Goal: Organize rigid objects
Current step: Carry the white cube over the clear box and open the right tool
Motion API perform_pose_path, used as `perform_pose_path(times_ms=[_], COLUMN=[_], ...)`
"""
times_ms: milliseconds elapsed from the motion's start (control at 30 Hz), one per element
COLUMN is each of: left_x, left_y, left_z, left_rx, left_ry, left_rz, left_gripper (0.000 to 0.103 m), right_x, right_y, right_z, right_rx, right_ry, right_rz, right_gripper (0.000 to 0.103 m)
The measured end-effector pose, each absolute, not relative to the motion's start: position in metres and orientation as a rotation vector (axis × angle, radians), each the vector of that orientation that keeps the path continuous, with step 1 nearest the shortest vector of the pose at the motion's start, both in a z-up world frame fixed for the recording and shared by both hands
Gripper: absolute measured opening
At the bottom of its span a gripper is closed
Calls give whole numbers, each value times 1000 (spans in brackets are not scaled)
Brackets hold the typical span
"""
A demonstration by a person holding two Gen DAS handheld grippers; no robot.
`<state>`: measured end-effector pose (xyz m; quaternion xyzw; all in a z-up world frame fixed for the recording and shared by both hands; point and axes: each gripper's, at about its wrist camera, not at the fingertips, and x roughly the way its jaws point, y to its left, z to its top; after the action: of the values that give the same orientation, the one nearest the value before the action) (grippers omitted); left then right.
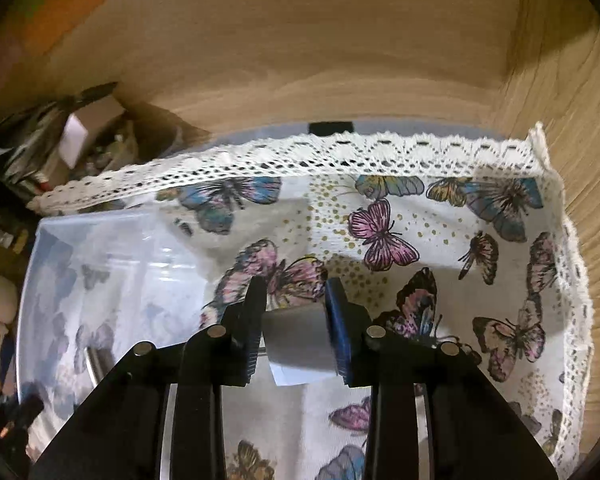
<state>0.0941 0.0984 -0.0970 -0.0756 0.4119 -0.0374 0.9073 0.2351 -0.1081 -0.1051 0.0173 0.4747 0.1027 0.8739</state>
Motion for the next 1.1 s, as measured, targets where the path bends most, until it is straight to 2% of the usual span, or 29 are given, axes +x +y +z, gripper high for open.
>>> perform_pose_path(times_ms=[233, 467, 1100], left_x=[93, 94, 93], left_y=[99, 99, 100], left_z=[-97, -97, -97], left_rx=[-152, -151, -155], left_ry=[850, 850, 850], left_rz=[-76, -77, -78], left_gripper=[10, 10, 10], right_x=[192, 157, 155], right_y=[-104, -58, 7], right_z=[-63, -36, -77], right_rx=[40, -17, -180], right_ry=[876, 795, 876], right_rz=[301, 446, 505], right_gripper=[28, 28, 29])
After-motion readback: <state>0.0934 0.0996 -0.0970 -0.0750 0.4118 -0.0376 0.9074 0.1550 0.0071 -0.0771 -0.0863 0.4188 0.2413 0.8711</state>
